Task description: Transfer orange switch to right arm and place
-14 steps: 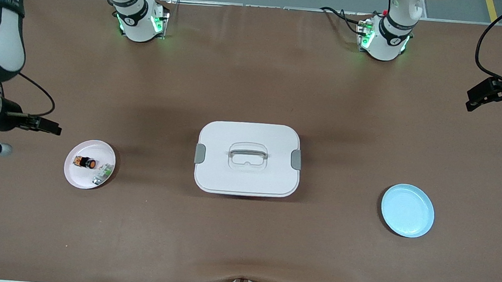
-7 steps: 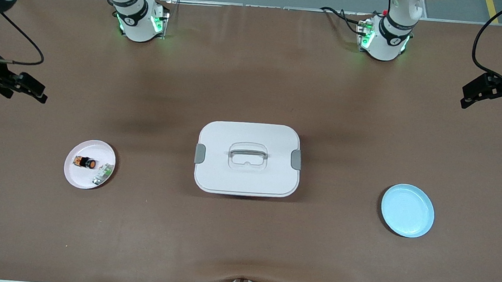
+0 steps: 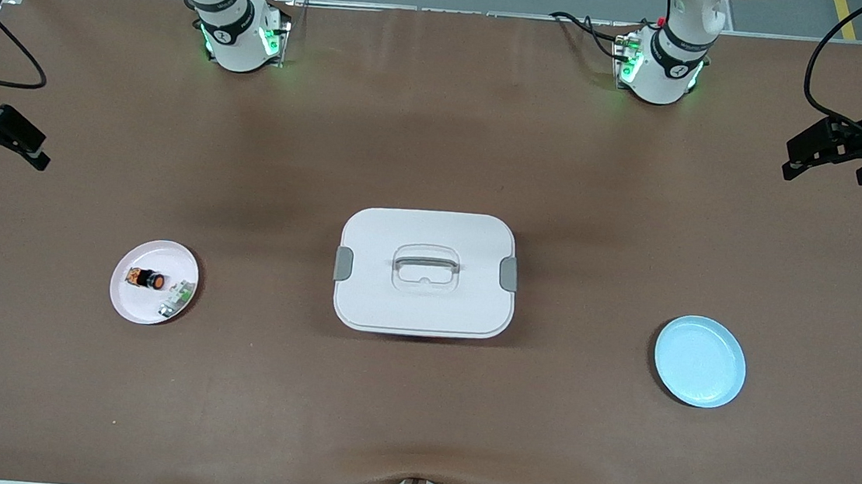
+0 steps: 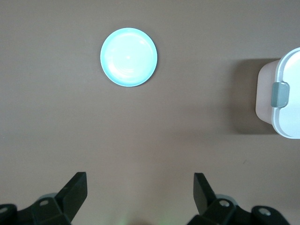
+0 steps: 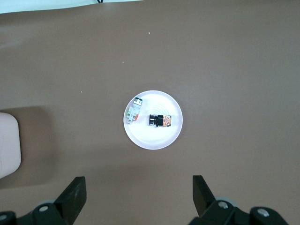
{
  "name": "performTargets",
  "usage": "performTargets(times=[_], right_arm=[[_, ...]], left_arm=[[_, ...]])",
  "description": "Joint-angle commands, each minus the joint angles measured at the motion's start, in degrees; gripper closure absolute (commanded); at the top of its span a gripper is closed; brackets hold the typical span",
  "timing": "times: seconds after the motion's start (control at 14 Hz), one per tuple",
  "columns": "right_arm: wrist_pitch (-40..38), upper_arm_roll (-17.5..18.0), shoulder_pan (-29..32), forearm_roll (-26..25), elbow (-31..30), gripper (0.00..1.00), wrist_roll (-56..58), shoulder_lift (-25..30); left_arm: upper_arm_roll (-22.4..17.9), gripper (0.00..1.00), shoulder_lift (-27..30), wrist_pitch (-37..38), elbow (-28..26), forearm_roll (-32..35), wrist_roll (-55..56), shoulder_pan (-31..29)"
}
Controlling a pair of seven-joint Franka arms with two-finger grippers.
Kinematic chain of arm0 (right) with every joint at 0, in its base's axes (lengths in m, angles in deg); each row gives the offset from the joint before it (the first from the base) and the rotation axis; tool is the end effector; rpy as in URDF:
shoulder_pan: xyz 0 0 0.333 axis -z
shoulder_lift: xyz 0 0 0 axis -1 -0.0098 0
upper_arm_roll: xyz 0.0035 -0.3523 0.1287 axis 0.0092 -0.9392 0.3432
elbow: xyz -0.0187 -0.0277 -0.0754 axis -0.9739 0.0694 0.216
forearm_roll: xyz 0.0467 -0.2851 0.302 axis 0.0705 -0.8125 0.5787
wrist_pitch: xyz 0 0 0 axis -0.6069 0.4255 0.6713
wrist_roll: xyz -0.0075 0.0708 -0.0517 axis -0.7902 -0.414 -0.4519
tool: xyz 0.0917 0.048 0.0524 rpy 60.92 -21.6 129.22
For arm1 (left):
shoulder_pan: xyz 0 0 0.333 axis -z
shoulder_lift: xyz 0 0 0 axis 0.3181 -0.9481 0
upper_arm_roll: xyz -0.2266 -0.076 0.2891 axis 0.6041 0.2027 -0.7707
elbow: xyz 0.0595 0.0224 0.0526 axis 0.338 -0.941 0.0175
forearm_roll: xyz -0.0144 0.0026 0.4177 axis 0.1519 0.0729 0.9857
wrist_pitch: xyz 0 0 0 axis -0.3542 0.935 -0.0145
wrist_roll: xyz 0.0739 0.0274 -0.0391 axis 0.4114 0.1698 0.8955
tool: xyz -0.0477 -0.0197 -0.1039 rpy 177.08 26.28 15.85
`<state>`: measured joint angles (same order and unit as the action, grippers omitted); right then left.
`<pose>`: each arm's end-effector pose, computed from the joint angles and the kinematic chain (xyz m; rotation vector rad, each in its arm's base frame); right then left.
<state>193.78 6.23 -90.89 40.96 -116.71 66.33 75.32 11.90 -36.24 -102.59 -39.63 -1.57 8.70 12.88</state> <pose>0.5656 -0.0575 0.6561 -3.1098 0.1366 -0.2548 0.5493 -0.0497 0.7107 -3.1414 0.0003 -0.0075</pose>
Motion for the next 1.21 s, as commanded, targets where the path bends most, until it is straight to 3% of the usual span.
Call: performTargets(times=[0.0,1.14], right_arm=[[-5.98,0.38,0.57,-1.09,10.04,0.00,0.89,-6.08],[-8.01,0.21,1.27,-0.30,11.21,0.00,1.26,-7.15]], left_arm=[[-0.04,0.00,0.35,1.03,0.70,-0.76,-0.99,-0.66],[-0.13,0.00,-0.27,1.03,1.84,-0.23,-0.20,-0.48]])
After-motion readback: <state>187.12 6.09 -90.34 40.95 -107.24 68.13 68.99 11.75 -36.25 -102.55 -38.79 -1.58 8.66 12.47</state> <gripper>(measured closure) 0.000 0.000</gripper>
